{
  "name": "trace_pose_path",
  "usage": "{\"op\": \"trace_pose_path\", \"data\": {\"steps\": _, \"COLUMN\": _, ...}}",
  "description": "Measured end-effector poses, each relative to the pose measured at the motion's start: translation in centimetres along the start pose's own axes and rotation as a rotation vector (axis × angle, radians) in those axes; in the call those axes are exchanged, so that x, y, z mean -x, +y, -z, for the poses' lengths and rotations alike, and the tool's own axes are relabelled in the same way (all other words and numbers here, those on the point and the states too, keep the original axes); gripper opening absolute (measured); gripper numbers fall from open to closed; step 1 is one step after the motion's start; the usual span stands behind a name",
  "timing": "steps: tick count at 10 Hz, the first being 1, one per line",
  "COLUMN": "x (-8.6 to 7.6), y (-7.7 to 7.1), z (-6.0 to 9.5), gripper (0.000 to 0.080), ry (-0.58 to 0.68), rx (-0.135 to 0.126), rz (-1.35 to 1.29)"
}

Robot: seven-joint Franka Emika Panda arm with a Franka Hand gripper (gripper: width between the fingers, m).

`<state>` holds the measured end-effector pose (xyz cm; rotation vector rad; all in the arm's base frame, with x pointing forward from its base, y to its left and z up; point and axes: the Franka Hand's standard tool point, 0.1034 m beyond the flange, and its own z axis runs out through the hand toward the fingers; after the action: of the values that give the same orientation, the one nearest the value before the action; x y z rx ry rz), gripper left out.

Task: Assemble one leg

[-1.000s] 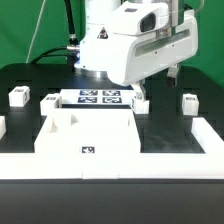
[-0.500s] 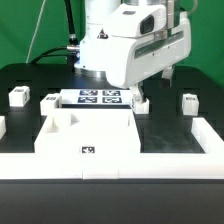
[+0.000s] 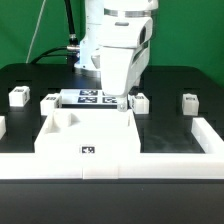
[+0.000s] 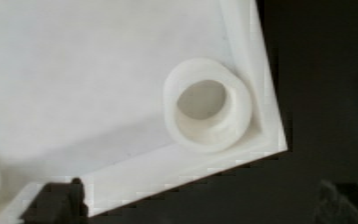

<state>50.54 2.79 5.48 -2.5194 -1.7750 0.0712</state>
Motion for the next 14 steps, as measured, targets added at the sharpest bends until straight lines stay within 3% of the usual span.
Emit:
{"op": "trace_pose_path", "data": {"steps": 4, "x": 0.6, "y": 0.2, "z": -0.1, "gripper": 0.0650, "ry": -0.003, "rx": 0.010, "rz": 0.086}}
{"op": "trace_pose_path", "data": {"steps": 6, "x": 3.3, "y": 0.7, "z": -0.9, "gripper": 0.0650, "ry": -0.006, "rx": 0.047, "rz": 0.235}}
{"op": "trace_pose_path", "data": {"steps": 9, "x": 4.9, "y": 0.8, "z": -1.5, "gripper": 0.0650, "ry": 0.002, "rx": 0.142, "rz": 0.343}}
{"op": "trace_pose_path", "data": {"steps": 12, "x": 6.1, "y": -0.1, "z": -3.9, "gripper": 0.0650, "ry": 0.000, "rx": 0.099, "rz": 0.322}}
{"op": "trace_pose_path", "data": {"steps": 14, "x": 5.9, "y": -0.5, "z": -4.7, "gripper": 0.0650, "ry": 0.000, "rx": 0.082, "rz": 0.292}}
